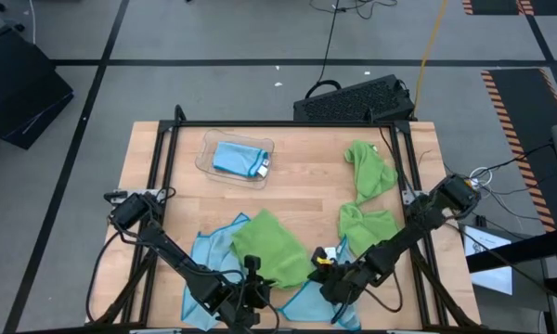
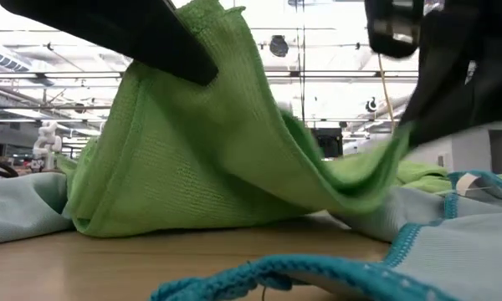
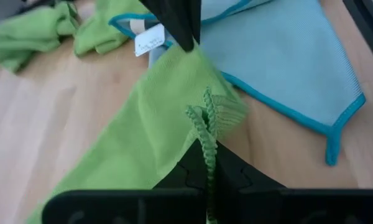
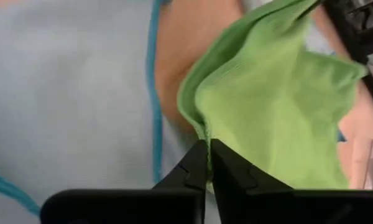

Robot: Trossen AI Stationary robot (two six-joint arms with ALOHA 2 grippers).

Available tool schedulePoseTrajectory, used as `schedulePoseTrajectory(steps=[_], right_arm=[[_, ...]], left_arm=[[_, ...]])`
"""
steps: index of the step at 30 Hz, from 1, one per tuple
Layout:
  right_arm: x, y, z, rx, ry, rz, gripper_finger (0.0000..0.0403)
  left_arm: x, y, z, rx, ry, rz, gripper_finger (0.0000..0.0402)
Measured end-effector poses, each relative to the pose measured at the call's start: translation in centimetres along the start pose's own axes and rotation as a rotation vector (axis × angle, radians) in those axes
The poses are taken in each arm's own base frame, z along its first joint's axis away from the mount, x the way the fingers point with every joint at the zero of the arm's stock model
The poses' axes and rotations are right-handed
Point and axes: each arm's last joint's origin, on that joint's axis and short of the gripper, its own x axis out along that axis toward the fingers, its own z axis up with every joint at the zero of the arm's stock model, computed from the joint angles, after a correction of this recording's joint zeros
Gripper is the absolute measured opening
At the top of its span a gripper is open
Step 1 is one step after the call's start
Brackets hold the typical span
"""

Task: Fold microfiber towels
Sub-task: Fold the bottom left green microfiber cloth

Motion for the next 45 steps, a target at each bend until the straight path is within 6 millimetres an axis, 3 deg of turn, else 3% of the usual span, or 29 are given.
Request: schedulePoseTrajectory(steps=[5, 10, 14, 18, 24, 27, 30, 34, 39, 45], right_arm=[[-2.9, -1.4, 1.1, 0.098, -0.063, -0.011, 0.0004], [-5.9, -4.0, 1.9, 0.170, -0.120, -0.148, 0.0004], [-8.0, -7.0, 1.7, 0.185, -0.094, -0.378, 0.0004], [-11.2, -10.5, 1.2, 0.203, -0.072, -0.584, 0.0004], [-15.5, -15.4, -0.8, 0.327, -0.141, -0.680, 0.0004], [-16.2, -16.2, -1.7, 0.393, -0.178, -0.629, 0.0004], [-16.0, -15.6, -2.1, 0.453, -0.198, -0.509, 0.0004], [-14.7, -14.0, -2.1, 0.520, -0.200, -0.319, 0.0004], [-12.1, -11.3, -1.8, 0.585, -0.244, -0.071, 0.0004], [-8.7, -8.1, -2.5, 0.688, -0.217, 0.051, 0.0004]], left_arm=[[-1.7, 1.2, 1.2, 0.082, -0.048, 0.056, 0.0005], [-3.8, 4.5, 3.1, 0.161, -0.082, 0.113, 0.0004], [-5.7, 8.3, 4.7, 0.212, -0.100, 0.167, 0.0006], [-7.3, 13.4, 6.4, 0.221, -0.132, 0.216, 0.0004], [-8.3, 21.0, 6.9, 0.148, -0.122, 0.157, 0.0003], [-7.7, 23.1, 6.0, 0.032, -0.055, 0.072, 0.0006], [-7.2, 22.6, 4.9, -0.073, 0.041, -0.002, 0.0006], [-6.1, 19.1, 3.3, -0.093, 0.065, -0.095, 0.0004], [-4.3, 14.4, 0.7, -0.178, -0.039, -0.232, 0.0004], [-3.9, 10.3, -1.7, -0.252, -0.160, -0.288, 0.0007]])
